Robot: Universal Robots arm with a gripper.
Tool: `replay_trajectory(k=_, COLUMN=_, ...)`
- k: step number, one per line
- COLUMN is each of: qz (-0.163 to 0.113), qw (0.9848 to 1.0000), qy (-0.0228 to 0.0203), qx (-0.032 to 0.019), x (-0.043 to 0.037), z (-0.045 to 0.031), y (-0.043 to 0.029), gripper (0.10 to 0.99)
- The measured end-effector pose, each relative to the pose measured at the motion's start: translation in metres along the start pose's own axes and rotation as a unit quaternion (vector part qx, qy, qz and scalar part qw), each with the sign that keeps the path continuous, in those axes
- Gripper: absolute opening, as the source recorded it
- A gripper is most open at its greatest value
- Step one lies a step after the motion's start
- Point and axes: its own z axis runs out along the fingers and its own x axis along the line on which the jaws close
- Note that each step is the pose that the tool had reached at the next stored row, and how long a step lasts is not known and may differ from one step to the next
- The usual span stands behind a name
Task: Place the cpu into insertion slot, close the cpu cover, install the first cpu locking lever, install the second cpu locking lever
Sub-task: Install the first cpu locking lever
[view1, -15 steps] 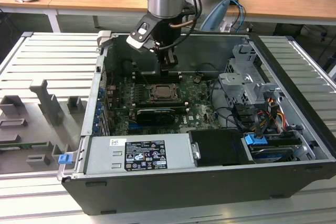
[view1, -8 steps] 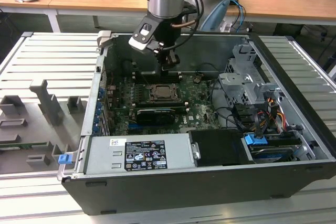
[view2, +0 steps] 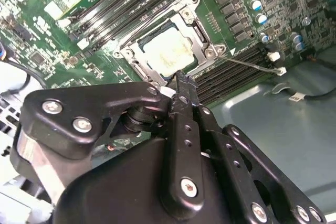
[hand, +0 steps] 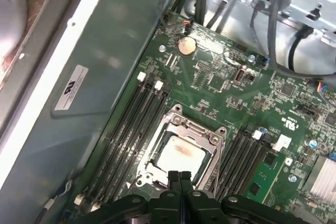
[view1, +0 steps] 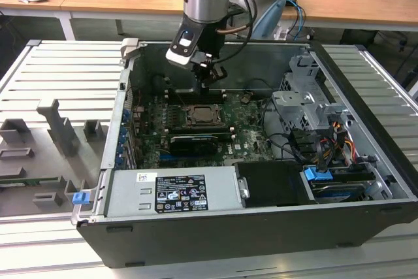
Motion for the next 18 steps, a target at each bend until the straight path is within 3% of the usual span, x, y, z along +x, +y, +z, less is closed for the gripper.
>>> replay_trajectory(k=5, qz=-0.043, qw=0.9991, qy=0.0020, qx=0.0009, x=0.0000, z=0.0000, y=0.0000, gripper=0.106)
replay_trajectory(k=12, qz=-0.105, qw=0.9945, qy=0.0047, qx=0.0023, x=0.0000, z=0.0000, y=0.0000, gripper=0.106)
replay_trajectory(k=14, qz=-0.134, qw=0.9909, qy=0.0061, qx=0.0030, x=0.0000, z=0.0000, y=0.0000, gripper=0.106)
replay_trajectory(k=18, qz=-0.192, qw=0.9813, qy=0.0087, qx=0.0043, x=0.0000, z=0.0000, y=0.0000, gripper=0.106)
